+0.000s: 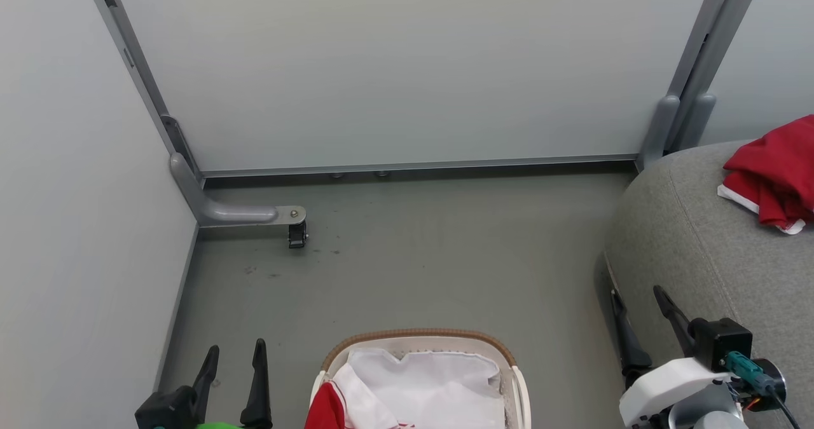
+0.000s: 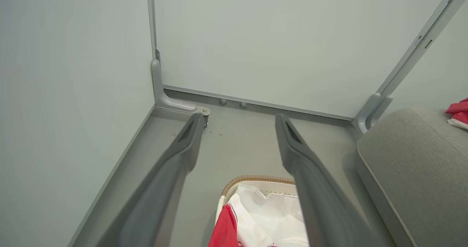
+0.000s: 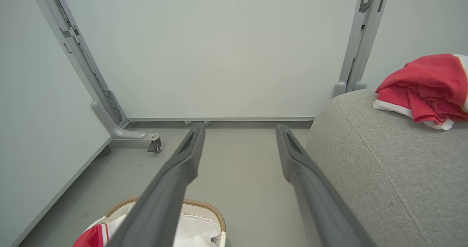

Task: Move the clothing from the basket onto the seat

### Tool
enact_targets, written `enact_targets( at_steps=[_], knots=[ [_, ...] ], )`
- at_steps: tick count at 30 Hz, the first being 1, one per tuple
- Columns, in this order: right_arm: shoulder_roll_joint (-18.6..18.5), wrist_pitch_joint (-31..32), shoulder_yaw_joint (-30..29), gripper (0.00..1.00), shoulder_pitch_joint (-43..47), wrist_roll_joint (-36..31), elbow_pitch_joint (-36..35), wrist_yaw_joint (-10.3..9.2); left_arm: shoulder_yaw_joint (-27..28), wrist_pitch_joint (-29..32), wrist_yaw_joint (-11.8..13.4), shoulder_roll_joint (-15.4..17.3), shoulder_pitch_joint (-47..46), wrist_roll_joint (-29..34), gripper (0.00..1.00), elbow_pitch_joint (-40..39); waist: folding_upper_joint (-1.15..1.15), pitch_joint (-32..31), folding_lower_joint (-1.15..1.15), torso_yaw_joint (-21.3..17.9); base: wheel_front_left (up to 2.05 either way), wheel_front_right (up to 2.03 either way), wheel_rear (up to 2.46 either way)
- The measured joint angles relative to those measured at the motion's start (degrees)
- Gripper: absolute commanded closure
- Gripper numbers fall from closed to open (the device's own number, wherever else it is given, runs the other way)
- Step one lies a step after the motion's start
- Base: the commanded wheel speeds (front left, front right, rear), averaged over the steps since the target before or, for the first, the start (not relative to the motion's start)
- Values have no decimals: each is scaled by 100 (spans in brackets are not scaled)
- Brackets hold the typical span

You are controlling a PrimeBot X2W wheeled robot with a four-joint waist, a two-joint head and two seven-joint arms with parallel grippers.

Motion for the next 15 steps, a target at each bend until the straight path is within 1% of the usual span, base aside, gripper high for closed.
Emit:
enact_targets(
  at_steps=[12, 15],
  knots=[
    [0, 0, -129, 0, 1, -30, -34, 0, -76, 4, -20, -1, -30, 47, 0, -5, 0, 114, 0, -18, 0, 0, 0],
    [1, 0, -160, 0, -22, -59, -54, 0, -125, 43, -35, 9, -180, 105, 0, -2, 0, 178, 0, -30, 0, 0, 0]
  ],
)
